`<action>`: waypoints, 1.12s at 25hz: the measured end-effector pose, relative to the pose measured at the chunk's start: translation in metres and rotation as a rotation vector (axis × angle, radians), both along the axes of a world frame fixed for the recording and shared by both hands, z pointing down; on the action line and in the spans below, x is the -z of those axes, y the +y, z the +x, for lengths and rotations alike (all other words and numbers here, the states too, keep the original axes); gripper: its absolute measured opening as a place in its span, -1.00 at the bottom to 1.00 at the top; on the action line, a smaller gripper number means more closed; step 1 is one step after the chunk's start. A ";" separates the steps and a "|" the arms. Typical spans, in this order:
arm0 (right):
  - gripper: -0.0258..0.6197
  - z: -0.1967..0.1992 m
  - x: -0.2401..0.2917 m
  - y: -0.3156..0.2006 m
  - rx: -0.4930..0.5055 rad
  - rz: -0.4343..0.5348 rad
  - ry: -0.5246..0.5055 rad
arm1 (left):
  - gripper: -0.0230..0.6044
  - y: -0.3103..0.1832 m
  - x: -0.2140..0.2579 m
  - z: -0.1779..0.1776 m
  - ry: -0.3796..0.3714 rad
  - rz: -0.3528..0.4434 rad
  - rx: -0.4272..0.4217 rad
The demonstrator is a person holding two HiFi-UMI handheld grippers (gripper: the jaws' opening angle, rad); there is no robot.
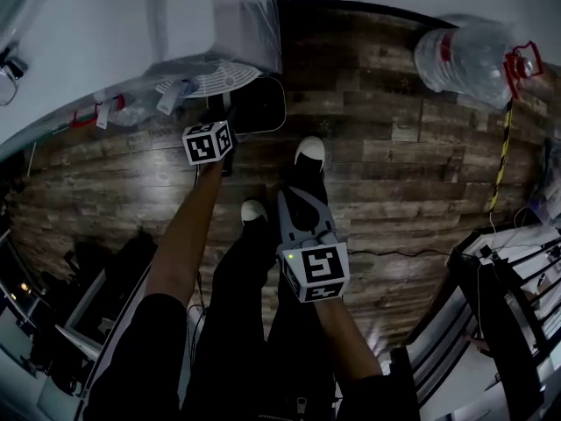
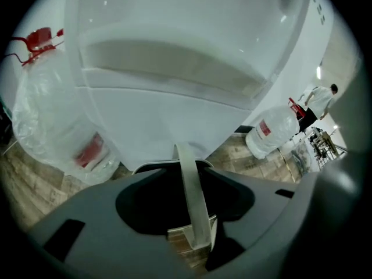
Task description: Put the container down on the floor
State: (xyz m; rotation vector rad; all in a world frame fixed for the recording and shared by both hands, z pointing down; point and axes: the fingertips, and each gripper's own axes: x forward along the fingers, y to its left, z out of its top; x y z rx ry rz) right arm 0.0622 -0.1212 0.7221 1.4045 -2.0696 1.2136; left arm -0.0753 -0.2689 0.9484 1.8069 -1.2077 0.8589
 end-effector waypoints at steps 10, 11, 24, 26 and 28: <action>-0.89 -0.014 0.047 -0.006 -0.007 0.067 0.016 | -0.85 0.020 0.088 -0.030 0.024 0.075 0.091; -0.89 -0.016 0.056 -0.007 -0.007 0.076 0.021 | -0.88 0.022 0.102 -0.032 0.031 0.088 0.094; -0.89 -0.036 0.201 -0.021 -0.031 0.203 0.103 | -0.88 0.045 0.342 -0.025 0.067 0.346 -0.108; -0.89 -0.043 0.227 -0.021 -0.031 0.229 0.106 | -0.88 0.053 0.376 -0.028 0.061 0.380 -0.146; -0.89 -0.048 0.255 -0.019 -0.025 0.262 0.116 | -0.88 0.064 0.412 -0.025 0.067 0.418 -0.180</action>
